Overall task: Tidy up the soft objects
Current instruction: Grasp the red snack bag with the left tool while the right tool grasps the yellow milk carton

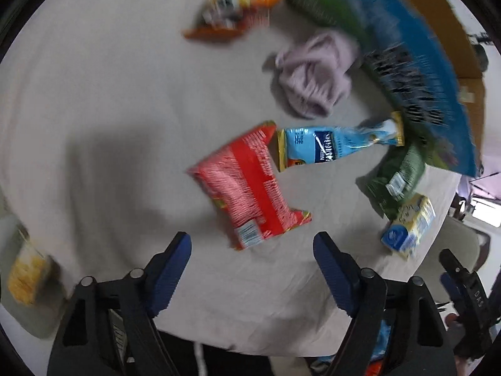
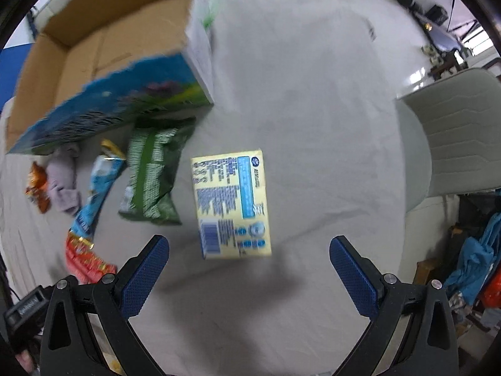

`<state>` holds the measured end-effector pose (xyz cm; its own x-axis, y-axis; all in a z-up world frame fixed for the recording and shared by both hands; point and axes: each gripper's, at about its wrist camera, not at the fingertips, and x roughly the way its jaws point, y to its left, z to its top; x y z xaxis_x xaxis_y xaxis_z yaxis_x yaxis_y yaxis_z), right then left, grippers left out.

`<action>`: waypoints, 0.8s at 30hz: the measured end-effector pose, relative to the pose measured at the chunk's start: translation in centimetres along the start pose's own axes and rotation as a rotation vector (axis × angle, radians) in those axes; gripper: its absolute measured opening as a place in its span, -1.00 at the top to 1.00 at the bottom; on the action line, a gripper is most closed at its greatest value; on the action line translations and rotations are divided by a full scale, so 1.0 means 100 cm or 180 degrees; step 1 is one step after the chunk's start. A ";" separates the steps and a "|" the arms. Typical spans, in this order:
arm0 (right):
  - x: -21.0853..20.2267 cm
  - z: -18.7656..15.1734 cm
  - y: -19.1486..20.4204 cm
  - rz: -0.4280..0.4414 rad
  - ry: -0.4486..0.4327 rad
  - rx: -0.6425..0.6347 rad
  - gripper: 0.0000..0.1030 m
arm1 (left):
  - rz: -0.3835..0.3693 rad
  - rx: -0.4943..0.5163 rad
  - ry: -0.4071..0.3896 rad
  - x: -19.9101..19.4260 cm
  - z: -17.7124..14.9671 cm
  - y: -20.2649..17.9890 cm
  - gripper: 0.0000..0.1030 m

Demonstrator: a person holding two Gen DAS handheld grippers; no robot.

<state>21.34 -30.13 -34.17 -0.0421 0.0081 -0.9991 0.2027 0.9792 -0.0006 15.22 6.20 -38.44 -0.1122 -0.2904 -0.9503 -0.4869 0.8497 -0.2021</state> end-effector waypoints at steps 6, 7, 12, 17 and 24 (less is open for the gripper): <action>0.046 0.018 0.003 0.0019 0.0290 0.0043 -1.00 | -0.0048 -0.0137 0.0325 0.048 0.014 -0.012 -0.52; 0.052 0.020 0.003 0.0041 0.0318 0.0054 -1.00 | -0.0052 -0.0155 0.0348 0.053 0.014 -0.013 -0.52; 0.072 0.024 0.005 0.0118 0.0476 0.0080 -0.88 | -0.0058 -0.0248 0.0239 0.055 0.010 -0.015 -0.38; 0.092 0.024 0.004 0.0096 0.0678 0.0143 -0.51 | 0.0149 -0.0215 0.0024 0.041 0.004 -0.014 0.11; 0.090 0.003 0.008 0.0134 0.0702 -0.0040 -0.30 | 0.0755 0.0446 -0.0370 0.020 -0.026 -0.045 0.15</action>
<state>21.43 -29.34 -43.21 -0.2471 0.0919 -0.9646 0.1968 0.9795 0.0429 14.95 0.70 -38.86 -0.1047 -0.0311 -0.9940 -0.3337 0.9427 0.0057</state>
